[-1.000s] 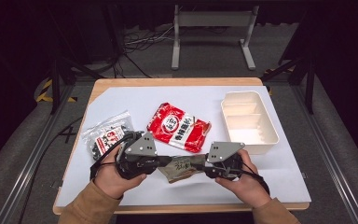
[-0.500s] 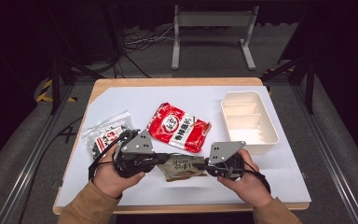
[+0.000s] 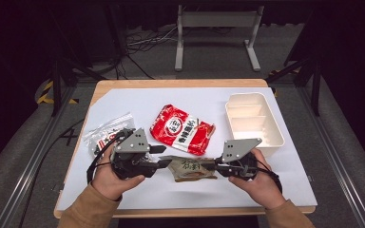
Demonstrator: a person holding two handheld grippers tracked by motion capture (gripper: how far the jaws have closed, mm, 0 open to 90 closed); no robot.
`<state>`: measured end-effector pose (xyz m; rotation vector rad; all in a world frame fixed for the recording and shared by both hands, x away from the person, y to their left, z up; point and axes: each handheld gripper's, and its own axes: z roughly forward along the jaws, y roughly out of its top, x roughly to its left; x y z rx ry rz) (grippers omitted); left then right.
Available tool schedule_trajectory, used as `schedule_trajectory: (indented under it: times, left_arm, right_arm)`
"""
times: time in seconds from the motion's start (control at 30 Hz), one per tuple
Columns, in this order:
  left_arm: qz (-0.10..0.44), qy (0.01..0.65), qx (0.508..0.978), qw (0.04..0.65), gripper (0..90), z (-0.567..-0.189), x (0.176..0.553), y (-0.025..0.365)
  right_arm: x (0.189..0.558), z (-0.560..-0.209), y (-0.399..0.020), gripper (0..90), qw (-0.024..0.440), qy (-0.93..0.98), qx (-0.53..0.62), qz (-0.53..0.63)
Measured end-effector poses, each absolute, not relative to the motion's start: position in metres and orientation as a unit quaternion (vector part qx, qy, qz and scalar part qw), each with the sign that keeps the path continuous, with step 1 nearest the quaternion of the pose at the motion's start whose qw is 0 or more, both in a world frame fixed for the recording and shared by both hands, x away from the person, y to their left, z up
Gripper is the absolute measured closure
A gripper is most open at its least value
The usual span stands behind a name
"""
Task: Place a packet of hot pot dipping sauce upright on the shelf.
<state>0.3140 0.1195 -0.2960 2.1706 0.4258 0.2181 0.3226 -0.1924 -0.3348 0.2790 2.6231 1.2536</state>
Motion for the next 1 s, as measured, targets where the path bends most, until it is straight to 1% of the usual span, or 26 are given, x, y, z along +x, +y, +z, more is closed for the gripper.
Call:
schedule_trajectory:
  times: [0.17,0.57,0.77,1.0]
  left_arm:
    - [0.094,0.186,0.868,0.451,48.9,-0.298,0.317,0.130]
    - [0.109,0.220,0.850,0.467,43.0,-0.302,0.320,0.156]
    - [0.108,0.244,0.841,0.471,42.0,-0.306,0.324,0.170]
    - [0.124,0.262,0.831,0.474,39.8,-0.309,0.327,0.182]
  right_arm:
    - [0.326,-0.324,-0.204,90.0,0.121,0.889,0.098,0.430]
    - [0.340,-0.306,-0.222,90.0,0.146,0.883,0.102,0.433]
    - [0.349,-0.294,-0.232,90.0,0.162,0.881,0.104,0.433]
    - [0.359,-0.285,-0.239,90.0,0.180,0.880,0.102,0.427]
